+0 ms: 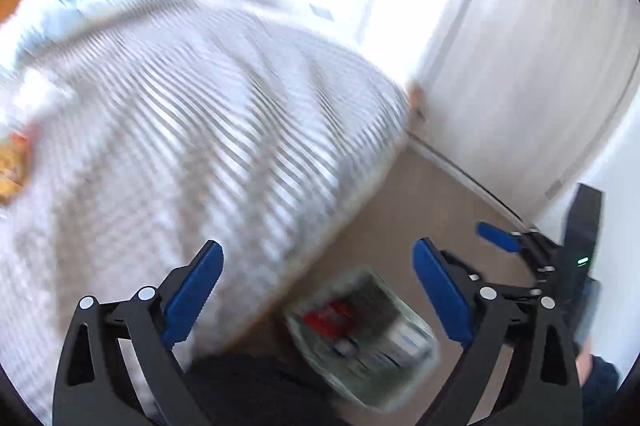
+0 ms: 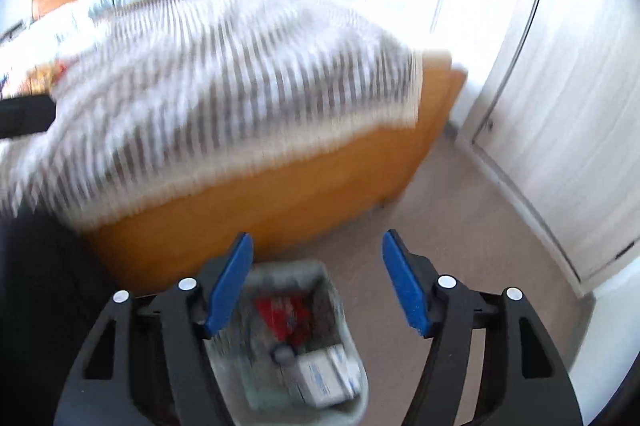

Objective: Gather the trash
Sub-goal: 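Return both tools to the bed and reach the right tool toward the plastic bag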

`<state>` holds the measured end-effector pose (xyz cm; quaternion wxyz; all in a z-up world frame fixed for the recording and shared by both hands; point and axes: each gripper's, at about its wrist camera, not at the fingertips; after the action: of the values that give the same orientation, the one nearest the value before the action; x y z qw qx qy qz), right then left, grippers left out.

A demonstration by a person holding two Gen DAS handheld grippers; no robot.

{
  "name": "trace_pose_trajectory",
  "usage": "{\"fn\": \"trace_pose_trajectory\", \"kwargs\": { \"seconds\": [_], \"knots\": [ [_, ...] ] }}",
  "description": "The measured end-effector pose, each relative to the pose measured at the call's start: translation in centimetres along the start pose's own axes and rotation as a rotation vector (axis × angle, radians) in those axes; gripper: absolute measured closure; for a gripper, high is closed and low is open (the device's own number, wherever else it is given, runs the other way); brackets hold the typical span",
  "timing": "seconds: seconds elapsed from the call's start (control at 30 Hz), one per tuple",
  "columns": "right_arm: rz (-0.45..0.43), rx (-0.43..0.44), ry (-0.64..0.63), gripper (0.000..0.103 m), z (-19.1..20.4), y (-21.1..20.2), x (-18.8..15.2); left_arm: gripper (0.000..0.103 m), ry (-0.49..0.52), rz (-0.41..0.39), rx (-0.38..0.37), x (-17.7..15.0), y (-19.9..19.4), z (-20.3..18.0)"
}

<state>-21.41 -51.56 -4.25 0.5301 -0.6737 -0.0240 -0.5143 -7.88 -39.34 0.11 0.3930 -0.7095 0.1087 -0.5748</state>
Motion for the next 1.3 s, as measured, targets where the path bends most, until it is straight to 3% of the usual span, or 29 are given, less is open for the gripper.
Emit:
{"fn": "trace_pose_trajectory", "kwargs": {
  "seconds": [0.27, 0.37, 0.5, 0.7, 0.8, 0.93, 1.13, 1.2, 1.3],
  "knots": [
    [-0.249, 0.279, -0.063, 0.03, 12.1, -3.6, 4.7, 0.008, -0.073, -0.234, 0.315, -1.8, -11.1, 11.1],
    [-0.288, 0.415, -0.093, 0.029, 17.4, -3.9, 5.7, 0.008, -0.143, -0.245, 0.432, -3.1, -14.9, 16.1],
    [-0.264, 0.55, -0.162, 0.029, 25.5, -4.2, 6.2, 0.008, -0.242, -0.227, 0.58, -5.4, -19.0, 22.7],
    [-0.251, 0.656, -0.394, 0.029, 37.5, -5.8, 4.3, 0.007, -0.358, -0.208, 0.753, -11.0, -23.7, 30.8],
    [-0.221, 0.679, -0.537, 0.029, 42.7, -5.3, 3.2, 0.007, -0.461, -0.195, 0.826, -14.9, -24.9, 34.4],
    [-0.197, 0.687, -0.747, 0.043, 49.7, -3.9, 1.6, 0.007, -0.594, -0.128, 0.91, -18.1, -26.1, 38.4],
    [-0.105, 0.659, -0.897, 0.057, 57.2, -0.5, 0.7, 0.007, -0.571, -0.045, 0.995, -20.2, -26.8, 41.6],
    [-0.093, 0.637, -0.939, 0.062, 58.7, 0.3, 0.2, 0.007, -0.599, -0.004, 0.973, -21.0, -26.6, 42.6],
    [-0.093, 0.587, -0.972, 0.066, 60.8, 1.8, -0.2, 0.007, -0.686, -0.035, 0.899, -21.7, -27.0, 43.4]
  ]
}}
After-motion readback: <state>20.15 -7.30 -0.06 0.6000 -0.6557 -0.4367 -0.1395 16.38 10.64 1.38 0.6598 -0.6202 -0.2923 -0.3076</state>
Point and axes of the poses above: each gripper's, at about its wrist camera, not at the fingertips, and y roughly the way its jaws point, z to its left, x to its top, and after that the axes turned 13 degrees about y, right-handed
